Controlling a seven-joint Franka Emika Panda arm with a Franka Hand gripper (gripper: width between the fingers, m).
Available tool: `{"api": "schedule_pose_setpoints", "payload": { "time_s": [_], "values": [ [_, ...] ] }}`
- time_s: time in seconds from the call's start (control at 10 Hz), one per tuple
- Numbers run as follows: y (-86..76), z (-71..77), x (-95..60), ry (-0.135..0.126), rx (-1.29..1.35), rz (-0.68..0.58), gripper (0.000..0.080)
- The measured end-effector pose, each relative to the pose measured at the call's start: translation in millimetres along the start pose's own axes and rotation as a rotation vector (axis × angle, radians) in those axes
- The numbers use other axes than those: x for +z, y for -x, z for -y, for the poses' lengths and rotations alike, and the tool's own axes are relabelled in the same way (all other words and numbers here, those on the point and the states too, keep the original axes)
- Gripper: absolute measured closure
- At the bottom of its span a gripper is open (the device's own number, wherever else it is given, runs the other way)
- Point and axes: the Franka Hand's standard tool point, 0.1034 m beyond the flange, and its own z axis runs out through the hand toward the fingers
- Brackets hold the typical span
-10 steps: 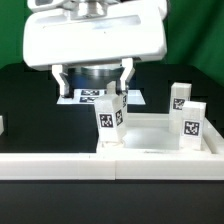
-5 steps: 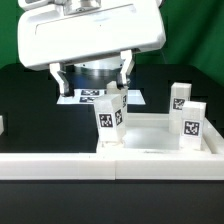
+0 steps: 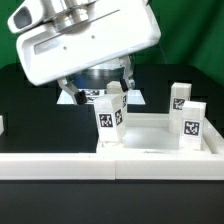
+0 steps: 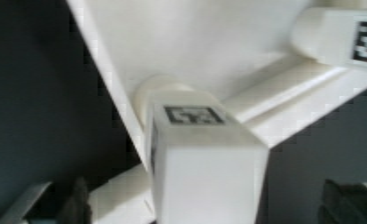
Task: Assemble square table
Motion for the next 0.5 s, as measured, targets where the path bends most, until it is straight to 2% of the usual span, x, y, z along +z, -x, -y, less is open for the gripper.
{"api": "schedule_pose_setpoints", "payload": {
  "time_s": [0.1,0.3,0.4,0.5],
  "values": [
    [4.3,7.6,5.8,0.015,-0.008,0.009,0.0150],
    [2.6,4.4,4.3,0.013,-0.011,0.006,0.0150],
    [6.2,4.8,4.2,0.027,-0.004,0.029,0.0150],
    [12.2,4.4,0.5,0.074,-0.003,0.085,0.0150]
  ]
}}
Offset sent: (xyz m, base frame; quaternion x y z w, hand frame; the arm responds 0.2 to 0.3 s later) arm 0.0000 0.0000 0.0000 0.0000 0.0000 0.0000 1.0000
